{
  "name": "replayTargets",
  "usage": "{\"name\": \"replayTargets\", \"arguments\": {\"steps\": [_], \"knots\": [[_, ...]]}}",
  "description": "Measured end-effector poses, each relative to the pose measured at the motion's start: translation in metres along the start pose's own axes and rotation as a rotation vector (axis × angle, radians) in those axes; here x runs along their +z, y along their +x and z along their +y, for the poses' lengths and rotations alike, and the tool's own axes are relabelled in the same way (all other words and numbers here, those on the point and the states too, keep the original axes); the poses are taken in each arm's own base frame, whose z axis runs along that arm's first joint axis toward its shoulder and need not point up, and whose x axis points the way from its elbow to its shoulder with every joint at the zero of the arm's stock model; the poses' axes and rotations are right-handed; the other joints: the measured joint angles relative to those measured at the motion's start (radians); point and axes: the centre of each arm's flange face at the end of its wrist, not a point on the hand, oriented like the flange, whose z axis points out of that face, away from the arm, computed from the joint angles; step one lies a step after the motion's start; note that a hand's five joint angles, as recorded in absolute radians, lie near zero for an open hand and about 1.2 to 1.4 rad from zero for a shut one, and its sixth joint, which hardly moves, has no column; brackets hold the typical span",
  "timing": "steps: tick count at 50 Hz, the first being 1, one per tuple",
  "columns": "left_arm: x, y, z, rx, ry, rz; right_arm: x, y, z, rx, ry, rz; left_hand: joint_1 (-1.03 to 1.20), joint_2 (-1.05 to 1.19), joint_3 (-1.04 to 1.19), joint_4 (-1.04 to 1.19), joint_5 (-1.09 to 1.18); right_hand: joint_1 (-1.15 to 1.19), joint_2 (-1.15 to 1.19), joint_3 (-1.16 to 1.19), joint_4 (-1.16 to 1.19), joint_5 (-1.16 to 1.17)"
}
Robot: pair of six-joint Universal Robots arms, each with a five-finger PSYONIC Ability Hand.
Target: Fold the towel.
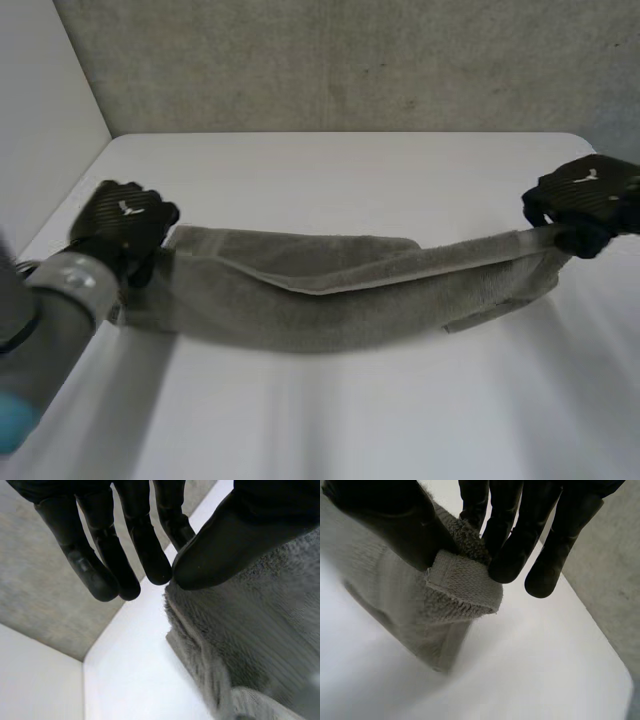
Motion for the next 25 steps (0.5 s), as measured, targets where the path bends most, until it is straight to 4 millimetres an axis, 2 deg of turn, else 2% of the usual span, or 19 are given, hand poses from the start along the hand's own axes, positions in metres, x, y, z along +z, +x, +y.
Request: {"name": "replayTargets", "arguments": {"steps": [3,6,8,9,10,12,14,17,20,22,25], "knots": [[0.022,0.002,-0.006,0.003,0.005,0.01,0.02,0.001,-0.004,-0.076,-0.057,0.048,0.0,0.0,0.0,0.0,0.0,0.0,0.0,0.0,0.0,0.0],[0.04,-0.006,-0.025,-0.001,0.048,-0.017,0.034,0.007,-0.018,-0.155,-0.061,0.132,0.0,0.0,0.001,0.0,0.0,0.0,0.0,0.0,0.0,0.0],[0.05,-0.021,-0.05,-0.016,0.114,-0.073,0.042,0.017,-0.041,-0.205,0.012,0.24,0.0,0.0,0.001,0.0,0.0,0.0,0.0,0.0,0.0,0.0],[0.051,-0.025,-0.055,-0.022,0.133,-0.088,0.043,0.02,-0.047,-0.211,0.036,0.266,0.0,0.0,0.001,0.0,0.0,0.0,0.0,0.0,0.0,0.001],[0.053,-0.038,-0.074,-0.043,0.196,-0.136,0.046,0.026,-0.064,-0.223,0.118,0.342,0.0,0.0,0.001,0.0,0.0,0.0,0.0,0.0,0.0,0.0],[0.052,-0.053,-0.095,-0.077,0.278,-0.196,0.045,0.032,-0.086,-0.223,0.235,0.433,0.0,0.0,0.001,0.0,0.0,0.0,0.0,0.0,0.0,0.0],[0.044,-0.076,-0.124,-0.134,0.409,-0.277,0.033,0.04,-0.114,-0.214,0.401,0.545,0.0,0.0,0.001,0.0,0.0,0.0,0.0,0.0,0.0,0.0],[0.031,-0.097,-0.147,-0.192,0.525,-0.339,0.012,0.044,-0.139,-0.202,0.566,0.639,0.0,0.0,0.001,0.0,0.0,0.0,0.0,0.0,0.0,0.0],[0.026,-0.099,-0.146,-0.222,0.526,-0.332,0.004,0.04,-0.141,-0.19,0.614,0.648,0.0,0.0,0.001,0.0,0.0,0.0,0.0,0.0,0.0,0.0],[0.029,-0.091,-0.133,-0.23,0.471,-0.297,0.006,0.034,-0.134,-0.18,0.59,0.616,0.0,0.0,0.001,0.0,0.0,0.0,0.0,0.0,0.0,0.0],[0.034,-0.067,-0.101,-0.234,0.334,-0.214,0.016,0.019,-0.113,-0.162,0.496,0.513,0.0,0.0,0.002,0.0,0.0,0.0,0.0,0.0,0.0,0.0]]}}
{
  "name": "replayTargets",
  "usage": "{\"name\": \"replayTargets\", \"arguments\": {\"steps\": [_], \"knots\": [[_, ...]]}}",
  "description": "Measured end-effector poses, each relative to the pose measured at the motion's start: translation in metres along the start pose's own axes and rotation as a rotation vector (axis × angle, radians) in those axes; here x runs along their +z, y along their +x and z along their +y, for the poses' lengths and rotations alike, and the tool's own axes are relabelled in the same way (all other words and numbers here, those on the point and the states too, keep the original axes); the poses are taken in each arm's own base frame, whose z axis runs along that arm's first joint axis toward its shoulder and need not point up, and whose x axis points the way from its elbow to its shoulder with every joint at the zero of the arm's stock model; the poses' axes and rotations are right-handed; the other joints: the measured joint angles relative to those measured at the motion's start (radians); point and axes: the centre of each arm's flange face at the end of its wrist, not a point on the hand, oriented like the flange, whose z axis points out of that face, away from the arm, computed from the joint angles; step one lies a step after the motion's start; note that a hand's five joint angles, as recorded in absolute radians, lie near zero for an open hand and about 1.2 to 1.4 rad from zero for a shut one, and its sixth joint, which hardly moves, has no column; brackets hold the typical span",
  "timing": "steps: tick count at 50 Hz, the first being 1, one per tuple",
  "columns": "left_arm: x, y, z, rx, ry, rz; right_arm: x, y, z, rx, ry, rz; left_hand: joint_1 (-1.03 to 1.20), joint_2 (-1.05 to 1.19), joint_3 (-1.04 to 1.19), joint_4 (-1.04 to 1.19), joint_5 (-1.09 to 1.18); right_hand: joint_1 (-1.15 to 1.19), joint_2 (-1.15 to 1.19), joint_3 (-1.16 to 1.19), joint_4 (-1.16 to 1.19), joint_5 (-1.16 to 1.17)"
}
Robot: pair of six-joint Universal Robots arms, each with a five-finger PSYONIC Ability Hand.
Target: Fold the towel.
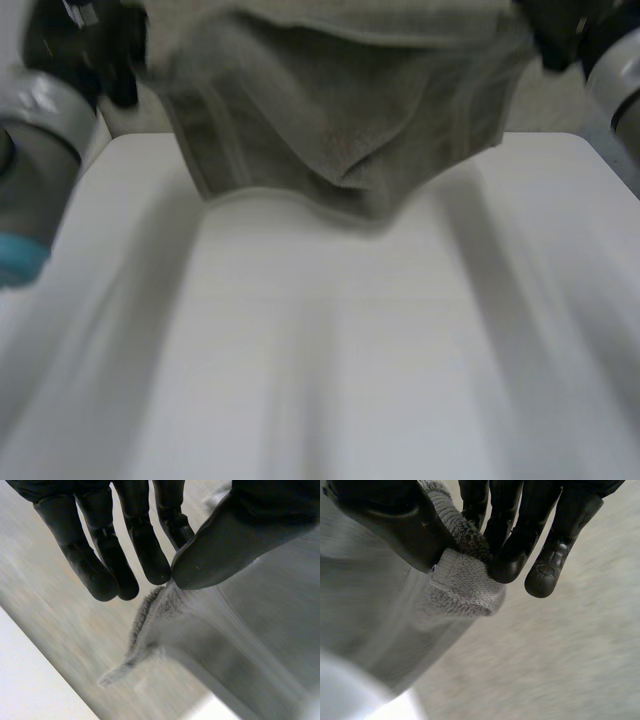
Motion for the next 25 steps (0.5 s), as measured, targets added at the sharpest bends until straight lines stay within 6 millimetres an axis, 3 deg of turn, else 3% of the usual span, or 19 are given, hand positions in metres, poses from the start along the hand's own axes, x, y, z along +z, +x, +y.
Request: {"name": "replayTargets", "arguments": {"steps": [7,11,14,18,25], "knots": [[-0.041,0.032,0.079,0.017,-0.225,0.121,-0.035,-0.058,0.054,0.011,-0.263,-0.305,0.0,0.0,0.001,0.0,0.0,0.0,0.0,0.001,0.0,0.0],[-0.062,0.04,0.101,0.022,-0.257,0.146,-0.062,-0.084,0.077,-0.007,-0.375,-0.438,0.0,0.0,0.001,0.0,0.0,0.0,0.0,0.002,0.0,0.0],[-0.073,0.039,0.105,0.024,-0.26,0.144,-0.078,-0.091,0.085,-0.024,-0.42,-0.485,0.0,0.0,0.001,0.0,0.0,0.0,0.0,0.002,0.0,0.0],[-0.086,0.026,0.099,0.027,-0.248,0.109,-0.096,-0.081,0.088,-0.049,-0.461,-0.487,0.0,0.0,0.001,0.0,0.0,0.0,0.0,0.002,0.0,0.0],[-0.106,-0.003,0.068,0.042,-0.188,0.032,-0.115,-0.03,0.07,-0.069,-0.472,-0.389,0.0,0.0,0.001,0.0,0.0,0.0,0.0,0.002,0.0,0.0]]}}
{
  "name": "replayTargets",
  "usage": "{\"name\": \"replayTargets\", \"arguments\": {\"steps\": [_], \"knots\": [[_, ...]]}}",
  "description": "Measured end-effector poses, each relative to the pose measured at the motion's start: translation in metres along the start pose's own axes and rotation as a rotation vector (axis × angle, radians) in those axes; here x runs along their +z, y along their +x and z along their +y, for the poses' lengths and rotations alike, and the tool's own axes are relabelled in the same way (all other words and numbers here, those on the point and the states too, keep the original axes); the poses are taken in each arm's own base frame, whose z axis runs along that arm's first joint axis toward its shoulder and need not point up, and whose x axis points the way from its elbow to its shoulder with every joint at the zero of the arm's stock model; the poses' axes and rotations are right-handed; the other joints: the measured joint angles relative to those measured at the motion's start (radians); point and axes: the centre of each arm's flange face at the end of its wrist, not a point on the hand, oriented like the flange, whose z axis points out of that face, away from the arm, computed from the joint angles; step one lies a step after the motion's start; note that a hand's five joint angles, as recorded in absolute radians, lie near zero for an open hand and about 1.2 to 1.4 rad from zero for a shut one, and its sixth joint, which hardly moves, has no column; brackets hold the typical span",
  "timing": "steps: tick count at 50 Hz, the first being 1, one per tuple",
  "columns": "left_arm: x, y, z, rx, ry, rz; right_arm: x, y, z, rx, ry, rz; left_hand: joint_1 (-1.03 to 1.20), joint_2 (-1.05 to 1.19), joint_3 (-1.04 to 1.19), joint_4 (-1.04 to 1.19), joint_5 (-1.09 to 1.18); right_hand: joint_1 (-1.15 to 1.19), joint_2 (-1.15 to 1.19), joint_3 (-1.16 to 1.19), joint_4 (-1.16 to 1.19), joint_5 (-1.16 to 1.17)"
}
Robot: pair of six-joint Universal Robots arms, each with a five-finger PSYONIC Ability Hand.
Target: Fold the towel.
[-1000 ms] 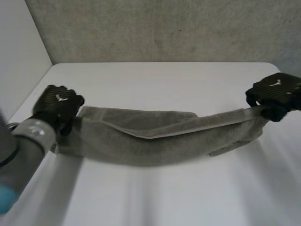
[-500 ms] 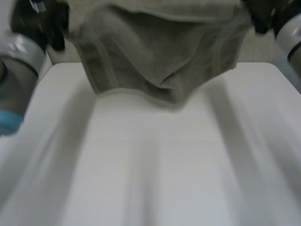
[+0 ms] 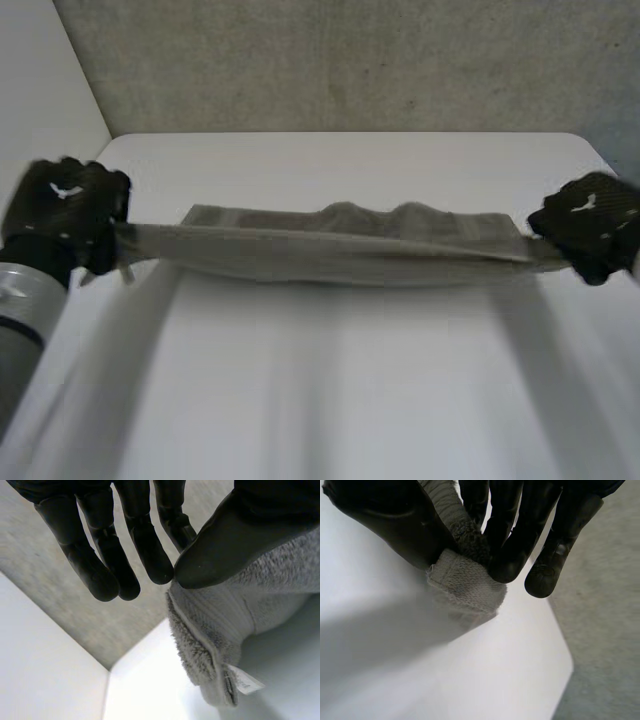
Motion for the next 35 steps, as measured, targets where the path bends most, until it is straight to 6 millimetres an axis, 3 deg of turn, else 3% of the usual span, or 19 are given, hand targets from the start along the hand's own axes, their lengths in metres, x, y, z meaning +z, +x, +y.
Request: {"name": "replayTargets", "arguments": {"steps": [6,12,21,27,35], "knots": [[-0.021,-0.01,-0.025,0.009,0.077,0.014,-0.026,0.021,-0.014,0.011,0.064,0.015,0.0,0.0,0.0,0.0,0.0,0.0,0.0,0.0,0.0,0.0],[-0.02,-0.002,-0.019,0.007,0.054,0.083,-0.023,0.027,-0.015,0.026,0.088,-0.011,0.0,0.0,0.0,0.0,0.0,0.0,0.0,0.0,0.0,0.0],[0.017,0.025,0.029,0.011,-0.129,0.193,0.031,0.011,0.007,0.067,0.006,-0.132,0.0,0.0,0.0,0.0,0.0,0.0,0.0,0.001,0.0,0.0],[0.058,0.039,0.057,0.049,-0.206,0.226,0.078,-0.01,0.022,0.072,-0.075,-0.191,0.0,0.0,0.0,0.0,0.0,0.0,0.0,0.001,0.0,0.0],[0.106,0.049,0.076,0.11,-0.23,0.184,0.124,-0.026,0.031,0.091,-0.088,-0.163,0.0,0.0,0.001,0.0,0.0,0.0,0.0,0.001,0.0,0.0]]}}
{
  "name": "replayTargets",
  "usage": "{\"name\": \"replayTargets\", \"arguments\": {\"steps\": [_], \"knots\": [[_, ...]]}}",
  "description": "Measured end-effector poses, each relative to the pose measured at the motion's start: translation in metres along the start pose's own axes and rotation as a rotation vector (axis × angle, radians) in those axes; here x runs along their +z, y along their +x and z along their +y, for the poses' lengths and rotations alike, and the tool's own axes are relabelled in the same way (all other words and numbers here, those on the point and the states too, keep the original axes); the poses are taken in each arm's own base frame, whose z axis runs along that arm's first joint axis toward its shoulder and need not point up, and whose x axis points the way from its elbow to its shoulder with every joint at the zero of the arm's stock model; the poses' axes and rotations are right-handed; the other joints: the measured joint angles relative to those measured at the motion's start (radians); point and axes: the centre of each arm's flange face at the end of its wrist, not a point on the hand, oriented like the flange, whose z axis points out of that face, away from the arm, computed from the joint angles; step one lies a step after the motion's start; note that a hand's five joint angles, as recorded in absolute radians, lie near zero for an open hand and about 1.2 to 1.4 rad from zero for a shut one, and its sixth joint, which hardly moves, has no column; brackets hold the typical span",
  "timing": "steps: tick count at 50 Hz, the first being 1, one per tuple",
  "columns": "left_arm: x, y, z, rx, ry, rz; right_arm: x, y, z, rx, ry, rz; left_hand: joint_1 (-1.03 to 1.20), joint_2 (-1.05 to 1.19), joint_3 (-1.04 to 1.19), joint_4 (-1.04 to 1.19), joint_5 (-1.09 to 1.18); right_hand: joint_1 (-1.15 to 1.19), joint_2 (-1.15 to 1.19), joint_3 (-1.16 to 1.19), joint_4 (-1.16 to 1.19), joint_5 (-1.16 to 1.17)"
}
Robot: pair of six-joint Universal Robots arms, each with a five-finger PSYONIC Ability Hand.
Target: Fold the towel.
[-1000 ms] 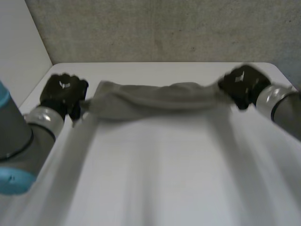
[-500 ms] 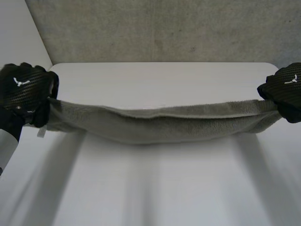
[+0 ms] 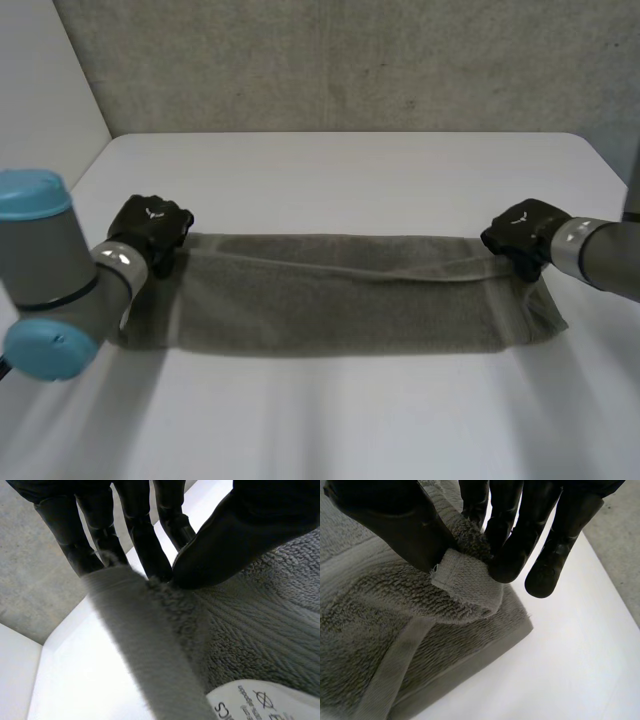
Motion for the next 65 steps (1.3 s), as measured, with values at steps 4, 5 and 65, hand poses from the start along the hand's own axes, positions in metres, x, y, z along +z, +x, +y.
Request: {"name": "replayTargets", "arguments": {"steps": [4,5,65], "knots": [[0.022,0.002,-0.002,0.017,0.008,-0.031,0.021,-0.001,-0.001,0.004,0.024,0.048,0.0,0.0,0.0,0.0,0.0,0.0,0.0,0.0,0.0,0.0],[0.024,0.002,-0.002,0.018,0.01,-0.034,0.023,-0.002,-0.001,0.003,0.026,0.054,0.0,0.0,0.0,0.0,0.0,0.0,0.0,0.0,0.0,0.0],[-0.042,0.014,-0.012,-0.03,0.064,-0.036,-0.043,-0.019,0.027,0.217,0.026,-0.015,-0.992,-1.064,-1.083,-1.055,-1.039,-0.765,-0.76,-0.792,-0.784,-0.782]]}}
